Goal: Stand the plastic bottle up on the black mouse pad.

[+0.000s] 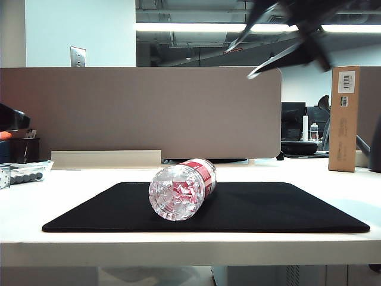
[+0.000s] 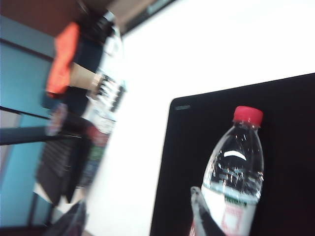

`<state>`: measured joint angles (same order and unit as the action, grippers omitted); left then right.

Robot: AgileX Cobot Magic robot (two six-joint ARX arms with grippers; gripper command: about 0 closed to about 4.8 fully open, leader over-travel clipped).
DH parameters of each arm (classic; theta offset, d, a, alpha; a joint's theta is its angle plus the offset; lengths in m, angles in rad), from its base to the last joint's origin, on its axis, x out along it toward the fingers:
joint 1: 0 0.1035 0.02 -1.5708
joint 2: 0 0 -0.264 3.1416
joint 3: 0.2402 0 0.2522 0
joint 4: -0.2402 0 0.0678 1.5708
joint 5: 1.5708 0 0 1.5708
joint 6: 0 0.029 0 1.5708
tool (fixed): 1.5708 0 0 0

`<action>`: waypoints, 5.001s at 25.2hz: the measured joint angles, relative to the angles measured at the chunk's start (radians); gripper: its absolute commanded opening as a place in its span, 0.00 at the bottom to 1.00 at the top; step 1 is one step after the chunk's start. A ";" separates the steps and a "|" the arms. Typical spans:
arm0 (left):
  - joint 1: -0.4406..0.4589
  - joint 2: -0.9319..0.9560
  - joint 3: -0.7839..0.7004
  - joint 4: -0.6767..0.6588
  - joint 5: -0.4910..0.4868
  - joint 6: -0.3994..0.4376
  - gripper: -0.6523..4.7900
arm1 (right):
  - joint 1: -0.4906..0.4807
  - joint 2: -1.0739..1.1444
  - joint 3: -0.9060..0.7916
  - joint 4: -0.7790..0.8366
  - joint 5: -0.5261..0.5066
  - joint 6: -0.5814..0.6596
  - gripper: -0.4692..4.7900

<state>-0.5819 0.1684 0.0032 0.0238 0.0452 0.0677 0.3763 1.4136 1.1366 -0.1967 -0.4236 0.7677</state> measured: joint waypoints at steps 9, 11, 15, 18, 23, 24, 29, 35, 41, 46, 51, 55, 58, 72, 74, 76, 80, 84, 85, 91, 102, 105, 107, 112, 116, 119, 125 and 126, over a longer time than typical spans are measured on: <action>0.000 0.000 0.000 0.002 -0.001 0.000 0.11 | 0.160 0.485 0.558 -0.551 0.267 -0.190 0.63; 0.000 0.000 0.000 0.002 -0.001 0.000 0.11 | 0.169 0.520 0.587 -0.577 0.270 -0.194 0.63; 0.000 0.001 0.000 0.002 -0.001 0.000 0.11 | 0.185 0.559 0.599 -0.587 0.293 -0.197 0.63; 0.000 0.006 0.000 0.001 -0.001 0.000 0.11 | 0.192 0.591 0.599 -0.592 0.311 -0.198 0.64; 0.000 0.005 0.000 0.002 -0.001 0.000 0.11 | 0.198 0.626 0.599 -0.599 0.315 -0.194 0.71; 0.000 0.005 0.000 0.002 -0.001 0.000 0.11 | 0.198 0.634 0.599 -0.599 0.315 -0.193 0.71; 0.000 0.005 0.000 0.002 -0.002 0.000 0.11 | 0.212 0.669 0.602 -0.587 0.315 -0.169 0.71; 0.000 0.005 0.000 0.002 -0.002 0.000 0.11 | 0.223 0.701 0.607 -0.567 0.322 -0.167 0.71; 0.000 0.005 0.000 0.002 -0.002 0.000 0.11 | 0.228 0.711 0.613 -0.600 0.306 -0.237 0.71; 0.000 0.005 0.000 0.002 -0.002 0.000 0.11 | 0.208 0.711 0.615 -0.705 0.287 -0.282 0.70; 0.000 0.005 0.000 0.002 -0.002 0.000 0.11 | 0.204 0.711 0.614 -0.710 0.285 -0.290 0.39; 0.000 0.006 0.000 0.002 -0.002 0.000 0.11 | 0.204 0.714 0.617 -0.711 0.276 -0.312 0.08; 0.000 0.005 0.000 0.002 -0.002 0.000 0.11 | 0.204 0.715 0.618 -0.703 0.274 -0.326 0.08; 0.000 0.005 0.000 0.002 -0.002 0.000 0.11 | 0.198 0.477 0.518 -0.269 0.365 -0.487 0.08; 0.000 0.005 0.000 0.002 -0.002 0.000 0.11 | 0.189 0.397 0.388 -0.124 0.334 -0.489 0.08; 0.000 0.005 0.000 0.002 -0.002 0.000 0.11 | 0.172 0.313 0.226 0.042 0.316 -0.506 0.08; 0.000 0.005 0.000 0.002 -0.002 0.000 0.11 | 0.167 0.204 -0.045 0.399 0.328 -0.533 0.08; 0.000 0.005 0.000 0.002 -0.002 0.000 0.11 | 0.171 0.169 -0.339 0.956 0.340 -0.544 0.08; 0.000 0.005 0.000 0.002 -0.002 0.000 0.11 | 0.171 0.169 -0.368 1.022 0.346 -0.552 0.08; 0.000 0.005 0.000 0.002 -0.002 0.000 0.11 | 0.169 0.169 -0.454 1.210 0.370 -0.697 0.08; 0.000 0.005 0.000 0.002 -0.002 0.000 0.11 | 0.168 0.398 -0.453 1.490 0.379 -0.800 0.08; 0.001 0.005 0.000 0.002 -0.002 0.000 0.11 | 0.169 0.421 -0.452 1.520 0.378 -0.798 0.08; 0.001 0.005 0.000 0.002 -0.002 0.000 0.11 | 0.169 0.434 -0.449 1.519 0.379 -0.798 0.08; 0.001 0.005 0.000 0.002 -0.002 0.000 0.11 | 0.169 0.435 -0.447 1.517 0.379 -0.785 0.08; 0.001 0.005 0.000 0.002 -0.002 0.000 0.11 | 0.169 0.435 -0.447 1.501 0.379 -0.748 0.46; 0.001 0.005 0.000 0.002 -0.002 0.000 0.11 | 0.168 0.435 -0.447 1.500 0.379 -0.741 0.50; 0.000 0.005 0.000 0.002 -0.002 0.000 0.11 | 0.168 0.432 -0.443 1.466 0.378 -0.739 0.90; 0.001 0.005 0.000 0.002 -0.002 0.000 0.11 | 0.169 0.432 -0.442 1.464 0.379 -0.739 0.90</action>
<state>-0.5812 0.1734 0.0032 0.0254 0.0437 0.0677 0.5449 1.8454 0.6949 1.2678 -0.0448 0.0292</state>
